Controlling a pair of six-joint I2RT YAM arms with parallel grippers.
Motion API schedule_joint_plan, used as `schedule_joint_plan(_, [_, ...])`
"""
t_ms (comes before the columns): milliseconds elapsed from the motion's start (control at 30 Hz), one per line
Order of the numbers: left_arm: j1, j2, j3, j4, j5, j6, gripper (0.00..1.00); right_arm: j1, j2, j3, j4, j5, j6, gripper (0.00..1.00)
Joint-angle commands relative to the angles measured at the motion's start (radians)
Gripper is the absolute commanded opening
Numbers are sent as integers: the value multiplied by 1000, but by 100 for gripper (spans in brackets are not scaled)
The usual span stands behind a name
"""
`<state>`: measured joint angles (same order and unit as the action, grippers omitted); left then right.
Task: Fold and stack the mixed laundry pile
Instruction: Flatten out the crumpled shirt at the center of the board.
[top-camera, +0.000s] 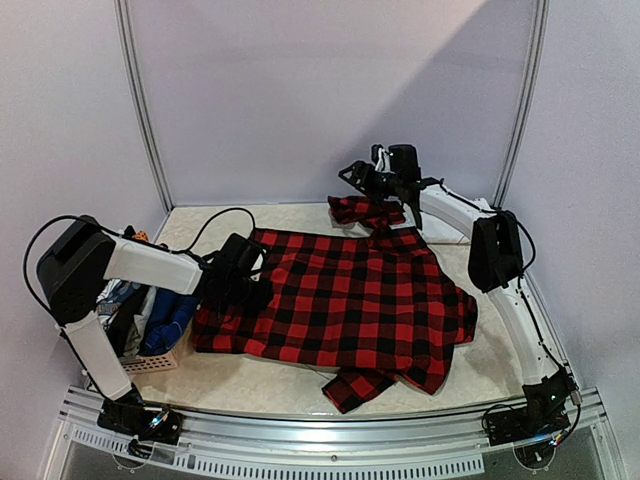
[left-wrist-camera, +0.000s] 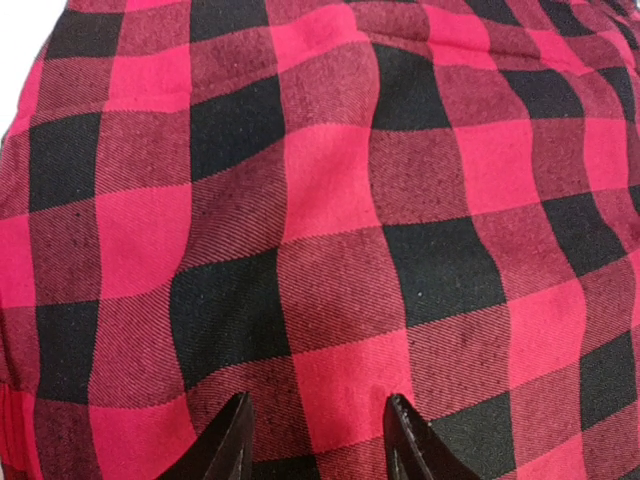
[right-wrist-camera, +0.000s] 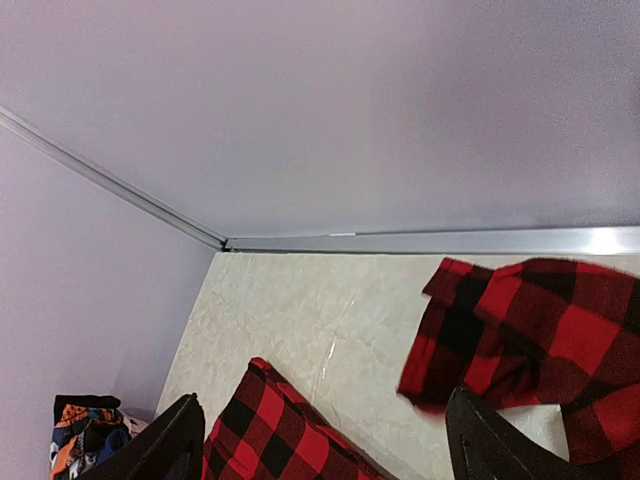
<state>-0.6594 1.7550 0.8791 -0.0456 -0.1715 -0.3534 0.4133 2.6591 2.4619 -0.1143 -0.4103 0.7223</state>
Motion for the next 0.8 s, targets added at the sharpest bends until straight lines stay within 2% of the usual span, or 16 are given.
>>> schedule_joint_plan(0, [-17, -34, -13, -14, -7, -12, 45, -19, -84, -63, -52, 19, -58, 87])
schedule_joint_plan(200, [-23, -50, -12, -20, 0, -11, 45, -24, -282, -270, -188, 145, -162, 90])
schedule_joint_plan(433, [-32, -75, -39, -18, -10, -13, 46, -18, -589, -700, -219, 279, -179, 90])
schedule_joint_plan(600, [-38, -104, -70, 5, 0, -19, 46, 7, -770, -934, -255, 305, -148, 90])
schedule_joint_plan(767, [-43, -94, -81, 35, 27, -22, 46, 26, -909, -1079, -332, 327, -151, 91])
